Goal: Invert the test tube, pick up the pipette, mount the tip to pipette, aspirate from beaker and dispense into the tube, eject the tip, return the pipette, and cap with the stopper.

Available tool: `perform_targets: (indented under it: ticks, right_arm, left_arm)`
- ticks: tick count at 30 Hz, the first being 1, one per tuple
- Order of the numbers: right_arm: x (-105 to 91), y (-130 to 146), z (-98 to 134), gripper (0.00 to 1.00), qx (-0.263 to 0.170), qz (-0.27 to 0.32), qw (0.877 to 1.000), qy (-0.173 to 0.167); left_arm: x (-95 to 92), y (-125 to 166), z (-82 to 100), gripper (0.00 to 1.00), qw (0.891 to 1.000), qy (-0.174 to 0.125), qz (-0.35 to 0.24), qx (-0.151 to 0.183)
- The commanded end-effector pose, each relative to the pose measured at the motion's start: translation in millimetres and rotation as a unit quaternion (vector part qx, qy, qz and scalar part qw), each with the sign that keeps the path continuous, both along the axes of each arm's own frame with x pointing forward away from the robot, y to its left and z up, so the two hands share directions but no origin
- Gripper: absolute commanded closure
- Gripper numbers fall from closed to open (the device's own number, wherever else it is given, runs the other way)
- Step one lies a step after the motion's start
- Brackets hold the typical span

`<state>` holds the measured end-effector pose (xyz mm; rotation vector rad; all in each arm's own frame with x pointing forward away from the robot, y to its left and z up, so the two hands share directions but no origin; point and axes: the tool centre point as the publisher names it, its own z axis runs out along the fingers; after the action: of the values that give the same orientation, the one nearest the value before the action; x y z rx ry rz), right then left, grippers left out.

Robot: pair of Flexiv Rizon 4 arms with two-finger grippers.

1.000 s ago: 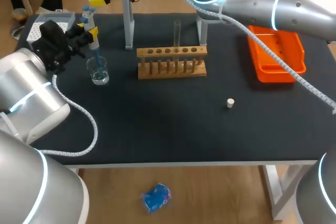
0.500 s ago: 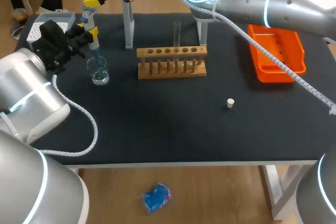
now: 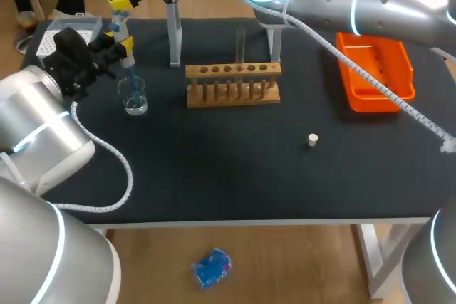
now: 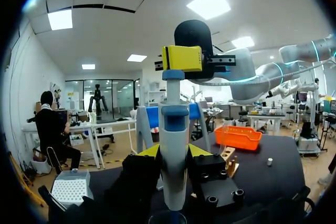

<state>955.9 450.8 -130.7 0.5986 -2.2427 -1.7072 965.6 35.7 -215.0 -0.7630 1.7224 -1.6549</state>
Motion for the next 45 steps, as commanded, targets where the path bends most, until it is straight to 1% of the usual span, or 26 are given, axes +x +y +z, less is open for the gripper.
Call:
perform_targets:
  ticks: [1,17,45]
  right_arm:
    - [5.4,1.7,-2.4,1.00,-0.003,0.005,1.000,0.002]
    - [1.4,-0.8,-9.0,1.00,-0.014,0.001,1.000,0.002]
    - [-0.8,-2.3,-26.4,1.00,-0.019,-0.004,1.000,0.019]
  left_arm:
    - [-0.4,-1.8,0.4,1.00,1.000,-0.002,0.004,-0.001]
    - [-0.4,-1.8,0.4,1.00,1.000,-0.002,0.004,-0.001]
    - [-0.4,-1.8,0.4,1.00,1.000,-0.002,0.004,-0.001]
